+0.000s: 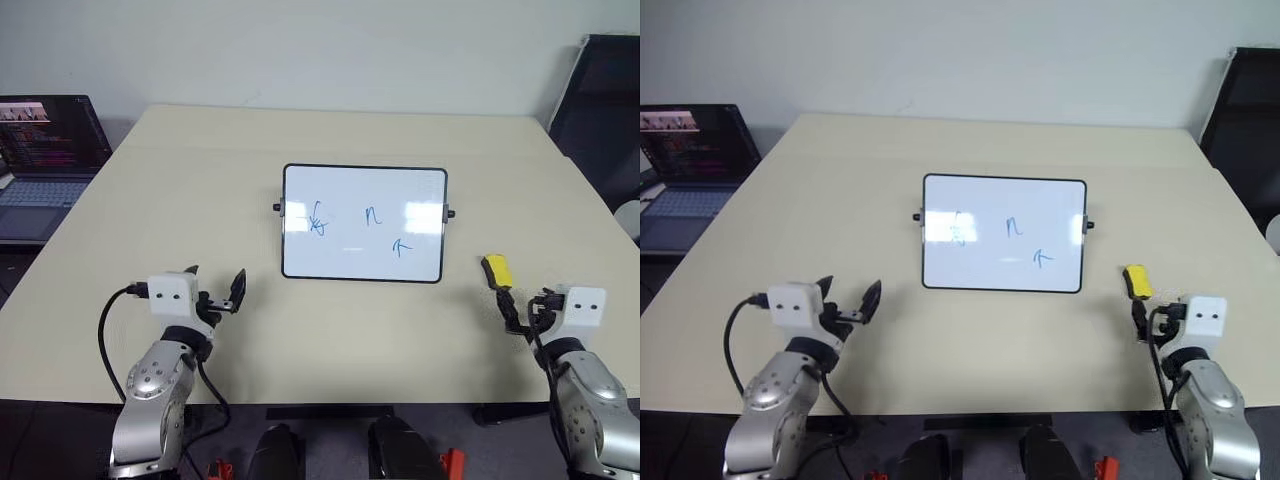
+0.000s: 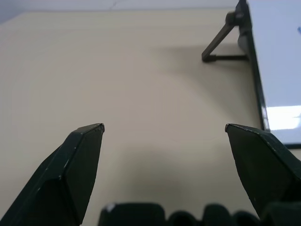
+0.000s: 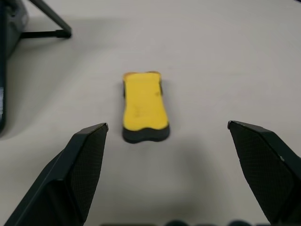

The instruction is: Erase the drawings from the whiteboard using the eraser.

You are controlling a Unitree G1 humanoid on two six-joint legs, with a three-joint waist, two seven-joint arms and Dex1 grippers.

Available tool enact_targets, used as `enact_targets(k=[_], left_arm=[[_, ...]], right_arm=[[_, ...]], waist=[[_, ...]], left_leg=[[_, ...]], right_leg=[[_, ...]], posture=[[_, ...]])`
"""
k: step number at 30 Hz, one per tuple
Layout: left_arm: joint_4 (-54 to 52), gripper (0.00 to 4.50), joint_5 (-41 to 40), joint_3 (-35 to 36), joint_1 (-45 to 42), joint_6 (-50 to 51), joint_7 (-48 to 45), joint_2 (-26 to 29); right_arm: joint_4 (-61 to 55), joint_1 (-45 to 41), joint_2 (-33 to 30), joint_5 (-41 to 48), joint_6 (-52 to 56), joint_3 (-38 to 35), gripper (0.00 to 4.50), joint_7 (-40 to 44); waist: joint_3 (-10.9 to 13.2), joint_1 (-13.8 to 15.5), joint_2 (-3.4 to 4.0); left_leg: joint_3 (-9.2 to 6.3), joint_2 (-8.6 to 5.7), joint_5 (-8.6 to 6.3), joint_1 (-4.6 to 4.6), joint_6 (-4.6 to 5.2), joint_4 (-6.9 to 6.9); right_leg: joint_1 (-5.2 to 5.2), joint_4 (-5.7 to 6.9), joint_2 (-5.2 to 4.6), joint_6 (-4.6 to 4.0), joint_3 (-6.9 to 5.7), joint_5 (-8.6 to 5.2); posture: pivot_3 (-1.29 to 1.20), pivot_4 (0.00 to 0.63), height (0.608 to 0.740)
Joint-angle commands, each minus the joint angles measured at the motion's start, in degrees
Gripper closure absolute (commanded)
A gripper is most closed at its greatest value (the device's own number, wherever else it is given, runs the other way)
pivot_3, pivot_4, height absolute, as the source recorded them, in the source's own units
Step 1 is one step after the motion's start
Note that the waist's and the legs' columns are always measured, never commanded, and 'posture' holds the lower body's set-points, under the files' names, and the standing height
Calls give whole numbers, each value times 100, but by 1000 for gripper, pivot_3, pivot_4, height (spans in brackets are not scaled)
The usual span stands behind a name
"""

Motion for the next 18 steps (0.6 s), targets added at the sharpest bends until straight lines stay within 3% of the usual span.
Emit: enact_targets(k=[1, 6, 13, 18], left_arm=[[-167, 0, -55, -27, -80, -43, -75, -17], [-207, 0, -161, 34, -60, -218, -482, 179], [51, 0, -798, 228, -642, -360, -1786, 978], [160, 0, -1324, -148, -1370, -24, -3251, 1819]], right_arm=[[-192, -140, -71, 191, 368, -104, 26, -72], [-542, -147, 1, 281, 617, -57, 26, -179], [-1097, -317, -272, 568, 1053, -104, 26, -34], [-1432, -676, -662, 815, 1691, -352, 26, -185]], waist=[[0, 0, 0], [0, 1, 1], [1, 1, 2], [4, 10, 3]], left_leg=[[0, 0, 0, 0, 0, 1], [1, -1, 0, 0, 0, 4], [1, 0, 0, -3, 0, 1], [2, -2, 0, -8, 0, 6]], right_leg=[[0, 0, 0, 0, 0, 0], [0, -2, -1, 0, 2, 0], [-3, -2, -1, 0, 0, 0], [-3, -6, -4, 0, -1, 0]], posture=[[0, 150, 740], [0, 150, 740], [0, 150, 740], [0, 150, 740]])
